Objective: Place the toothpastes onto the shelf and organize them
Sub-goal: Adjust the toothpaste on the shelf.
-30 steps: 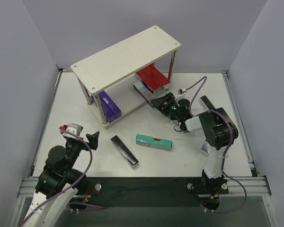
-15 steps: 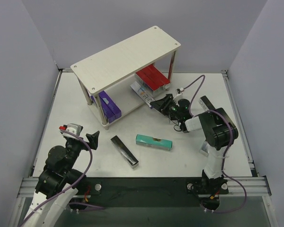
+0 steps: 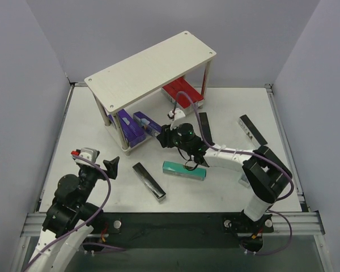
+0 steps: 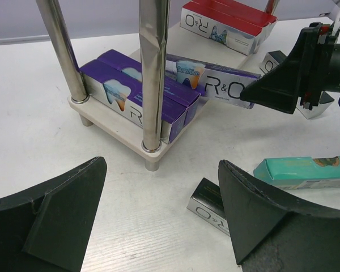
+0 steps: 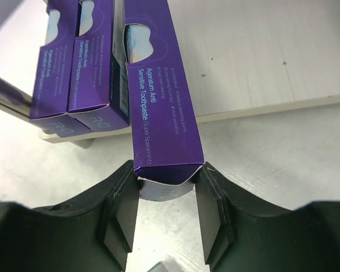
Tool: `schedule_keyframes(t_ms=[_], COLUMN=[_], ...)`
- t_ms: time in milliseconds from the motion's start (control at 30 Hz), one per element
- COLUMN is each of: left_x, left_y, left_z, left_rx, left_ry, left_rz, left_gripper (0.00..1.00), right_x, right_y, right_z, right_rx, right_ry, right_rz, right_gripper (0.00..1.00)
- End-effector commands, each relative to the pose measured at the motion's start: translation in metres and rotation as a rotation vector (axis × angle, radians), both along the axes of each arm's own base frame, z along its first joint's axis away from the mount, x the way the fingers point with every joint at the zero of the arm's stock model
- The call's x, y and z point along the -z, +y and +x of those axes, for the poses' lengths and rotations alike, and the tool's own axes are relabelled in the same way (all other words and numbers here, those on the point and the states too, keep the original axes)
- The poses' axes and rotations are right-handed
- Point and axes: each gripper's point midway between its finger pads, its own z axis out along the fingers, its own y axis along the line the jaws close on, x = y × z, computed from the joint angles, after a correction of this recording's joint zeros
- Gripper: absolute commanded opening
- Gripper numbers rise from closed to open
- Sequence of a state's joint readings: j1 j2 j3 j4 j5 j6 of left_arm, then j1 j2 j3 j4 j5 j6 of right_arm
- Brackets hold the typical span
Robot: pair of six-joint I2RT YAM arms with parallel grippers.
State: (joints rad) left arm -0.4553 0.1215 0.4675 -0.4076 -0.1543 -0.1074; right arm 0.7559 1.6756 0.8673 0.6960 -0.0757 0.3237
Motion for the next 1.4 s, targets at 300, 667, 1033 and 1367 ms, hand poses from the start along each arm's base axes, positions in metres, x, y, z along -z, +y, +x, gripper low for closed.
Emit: schedule_keyframes(t_ms=[300, 667, 1033, 1367], left_x=[-0.008, -0.007, -0.009, -0.008], left_y=[-0.002, -0.002, -0.001, -0.002], left_z=[0.003, 0.004, 0.003, 0.004], left_rx=[0.006, 0.005, 0.003, 0.005], left_ry=[-0.034, -0.030, -0.034, -0.032], left_rz=[-0.004, -0.002, -0.002, -0.001], left_gripper=[0.91, 0.91, 0.91, 0.91], right_x=[-0.014, -0.011, -0.047, -0.001], right_y=[0.026, 0.041, 0.018, -0.010], right_z=[0.020, 0.001, -0.016, -0.016], right_rx=[0.067, -0.061, -0.095, -0.145], right_ry=[-0.261, -0.191, -0.096, 0.031], right_rz=[-0.293, -0.243, -0.029, -0.082], right_gripper=[0.34, 0.59, 0.62, 0.45])
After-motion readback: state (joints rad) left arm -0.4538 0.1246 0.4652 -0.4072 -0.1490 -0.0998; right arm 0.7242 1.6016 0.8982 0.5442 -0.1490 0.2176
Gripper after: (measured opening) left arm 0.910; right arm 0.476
